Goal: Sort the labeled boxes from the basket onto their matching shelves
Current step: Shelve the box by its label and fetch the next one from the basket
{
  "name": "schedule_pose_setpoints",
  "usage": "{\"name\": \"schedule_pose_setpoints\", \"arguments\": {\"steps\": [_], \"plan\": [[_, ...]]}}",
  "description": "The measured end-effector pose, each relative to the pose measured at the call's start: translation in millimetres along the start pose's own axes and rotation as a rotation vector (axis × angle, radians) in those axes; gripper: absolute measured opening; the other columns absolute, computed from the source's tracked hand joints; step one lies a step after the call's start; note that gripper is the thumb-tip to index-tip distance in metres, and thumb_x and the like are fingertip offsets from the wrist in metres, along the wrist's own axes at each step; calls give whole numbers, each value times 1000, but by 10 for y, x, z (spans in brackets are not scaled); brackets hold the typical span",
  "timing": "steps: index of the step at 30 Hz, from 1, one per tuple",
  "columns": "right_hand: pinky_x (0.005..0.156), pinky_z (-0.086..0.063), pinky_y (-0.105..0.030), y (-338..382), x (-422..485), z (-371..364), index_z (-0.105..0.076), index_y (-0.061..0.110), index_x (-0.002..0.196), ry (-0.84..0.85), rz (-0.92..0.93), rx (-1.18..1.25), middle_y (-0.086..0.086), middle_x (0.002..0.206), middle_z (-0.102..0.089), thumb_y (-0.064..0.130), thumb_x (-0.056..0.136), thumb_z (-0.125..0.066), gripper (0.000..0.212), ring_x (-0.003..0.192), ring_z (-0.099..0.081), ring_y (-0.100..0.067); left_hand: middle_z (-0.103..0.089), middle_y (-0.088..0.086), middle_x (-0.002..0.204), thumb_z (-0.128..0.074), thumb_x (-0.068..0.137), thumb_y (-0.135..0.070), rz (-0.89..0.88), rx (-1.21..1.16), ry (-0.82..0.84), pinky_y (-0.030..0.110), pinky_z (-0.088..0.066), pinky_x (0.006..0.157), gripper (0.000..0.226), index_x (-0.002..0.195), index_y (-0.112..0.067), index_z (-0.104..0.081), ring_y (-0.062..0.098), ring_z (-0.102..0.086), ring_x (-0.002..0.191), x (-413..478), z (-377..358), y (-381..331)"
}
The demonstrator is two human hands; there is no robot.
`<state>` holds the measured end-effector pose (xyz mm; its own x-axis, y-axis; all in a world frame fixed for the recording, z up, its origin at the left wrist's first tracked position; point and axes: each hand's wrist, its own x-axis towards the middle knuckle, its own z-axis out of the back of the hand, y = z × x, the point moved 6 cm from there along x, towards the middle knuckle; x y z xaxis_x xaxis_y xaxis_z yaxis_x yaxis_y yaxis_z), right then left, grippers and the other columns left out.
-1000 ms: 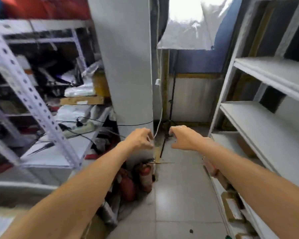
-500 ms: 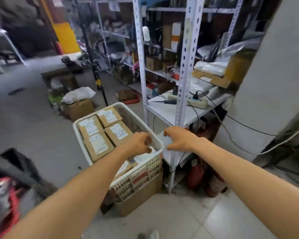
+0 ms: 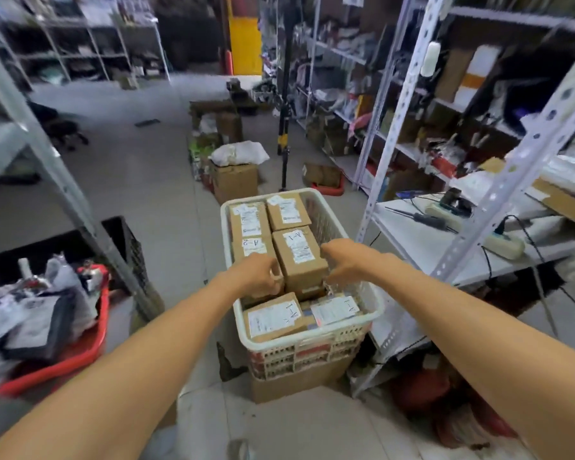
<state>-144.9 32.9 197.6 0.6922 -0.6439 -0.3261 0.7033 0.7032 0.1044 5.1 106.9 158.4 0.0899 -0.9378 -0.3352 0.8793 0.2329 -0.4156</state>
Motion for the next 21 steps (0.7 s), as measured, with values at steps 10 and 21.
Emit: {"name": "schedule_pose_setpoints", "arguments": {"steps": [10, 21], "plan": [[64, -49, -34, -276, 967, 263, -50, 16, 93, -8, 19, 2, -1, 92, -55, 22, 76, -71, 28, 81, -54, -17, -60, 4, 114, -71, 83, -22, 52, -68, -20, 31, -49, 83, 36, 115, -15, -56, 18, -57, 98, 882, 497, 264], [76, -49, -31, -815, 1868, -74, -52, 13, 116, 106, 59, 72, -4, 111, -58, 22, 79, -69, 42, 91, -54, -18, -60, 4, 117, -69, 83, -25, 188, -152, 78, 32, -48, 85, 36, 116, -18, -56, 20, -56, 103, 1644, 139, 624]]}}
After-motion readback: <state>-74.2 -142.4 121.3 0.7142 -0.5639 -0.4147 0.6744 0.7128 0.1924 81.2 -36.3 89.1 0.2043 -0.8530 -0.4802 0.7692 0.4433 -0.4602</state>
